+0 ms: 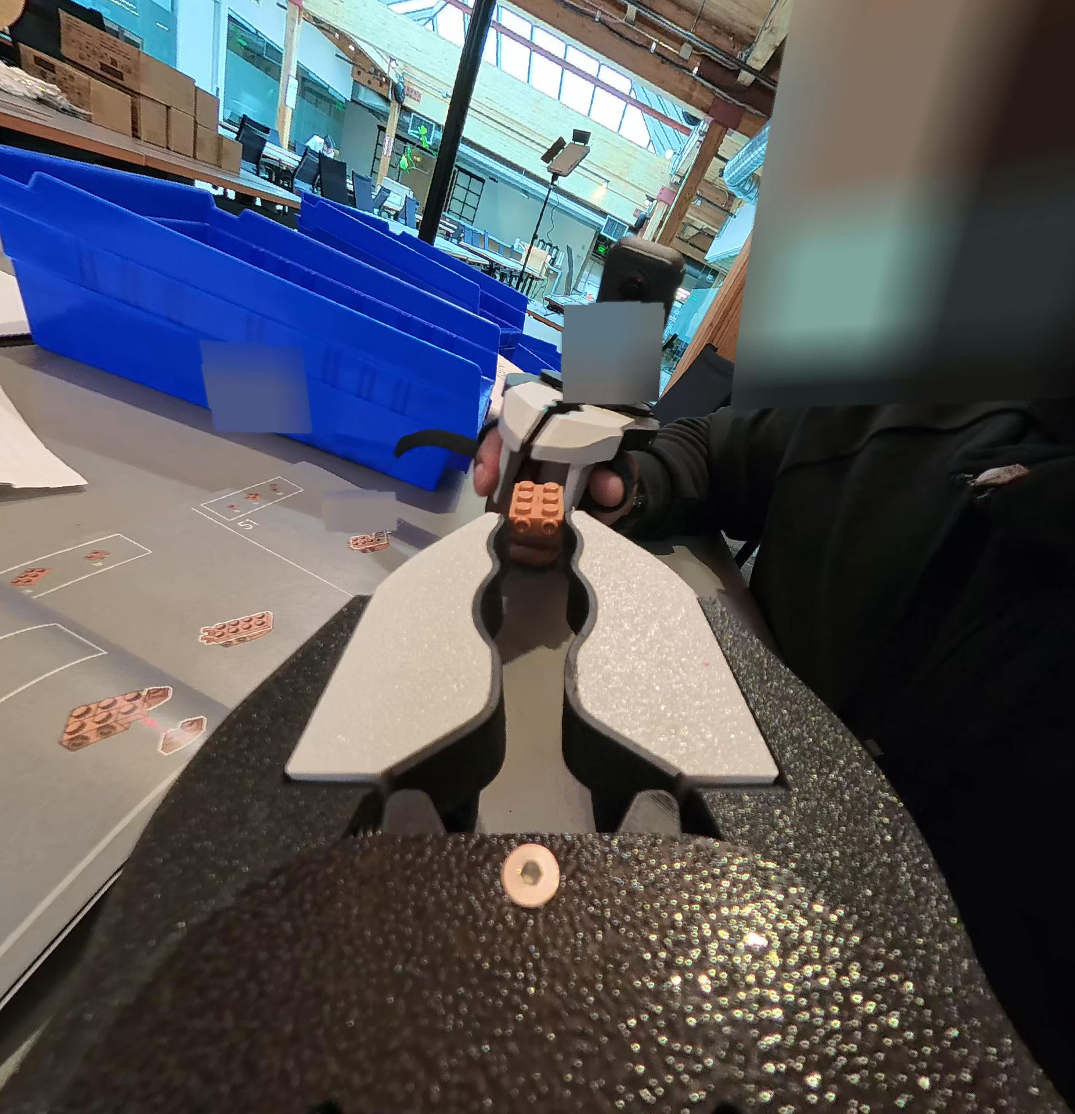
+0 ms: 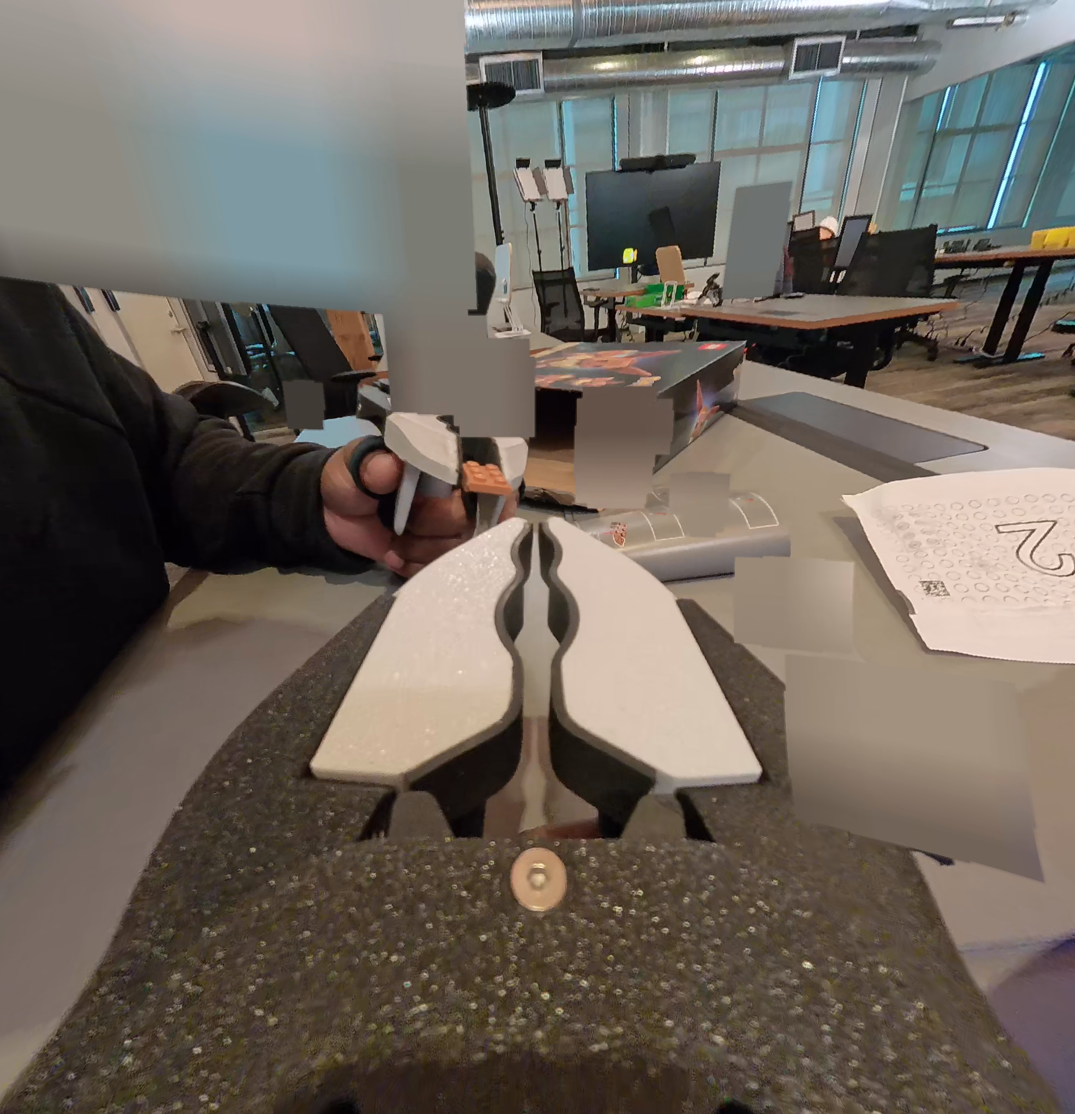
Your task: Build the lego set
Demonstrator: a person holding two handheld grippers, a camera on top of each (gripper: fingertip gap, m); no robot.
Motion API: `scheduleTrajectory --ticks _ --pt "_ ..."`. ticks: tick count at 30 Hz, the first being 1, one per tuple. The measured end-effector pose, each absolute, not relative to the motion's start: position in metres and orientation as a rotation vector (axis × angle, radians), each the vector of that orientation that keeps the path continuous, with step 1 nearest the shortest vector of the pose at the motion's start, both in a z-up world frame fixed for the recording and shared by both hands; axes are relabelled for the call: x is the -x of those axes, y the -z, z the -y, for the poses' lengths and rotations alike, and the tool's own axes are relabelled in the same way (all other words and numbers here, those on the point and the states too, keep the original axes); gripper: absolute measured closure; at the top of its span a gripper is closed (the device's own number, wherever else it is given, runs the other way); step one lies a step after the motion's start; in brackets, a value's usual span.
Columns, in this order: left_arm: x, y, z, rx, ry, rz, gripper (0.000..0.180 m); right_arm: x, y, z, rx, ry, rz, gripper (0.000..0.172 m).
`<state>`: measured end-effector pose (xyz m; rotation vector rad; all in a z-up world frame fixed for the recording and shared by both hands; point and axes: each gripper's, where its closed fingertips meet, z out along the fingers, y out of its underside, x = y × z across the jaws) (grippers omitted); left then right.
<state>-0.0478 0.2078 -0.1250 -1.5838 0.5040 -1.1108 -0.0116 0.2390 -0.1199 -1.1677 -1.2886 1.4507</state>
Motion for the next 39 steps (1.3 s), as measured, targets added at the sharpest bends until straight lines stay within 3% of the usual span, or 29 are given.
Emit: scheduleTrajectory --ticks 8,13,18,23,28,39 --pt "0.046 0.126 -0.208 1.593 1.103 -0.514 0.165 -0.023 0.053 -0.243 1.114 -1.699 1.093 0.167" --pt "0.045 0.126 -0.207 1.593 1.096 -0.529 0.165 -0.051 0.022 -0.334 1.267 -1.446 1.108 0.169" --pt "0.042 0.128 -0.206 1.608 1.090 -0.546 0.165 -0.082 0.126 -0.461 1.834 -0.581 1.385 0.170" --pt "0.041 0.129 -0.206 1.609 1.084 -0.556 0.165 -0.083 0.186 -0.475 1.968 -0.251 1.598 0.169" --pt "0.042 0.128 -0.205 1.601 1.091 -0.554 0.165 -0.079 0.177 -0.482 1.933 -0.282 1.526 0.166" --pt "0.041 0.128 -0.205 1.608 1.123 -0.557 0.165 -0.064 0.115 -0.481 1.683 -0.762 1.263 0.169"
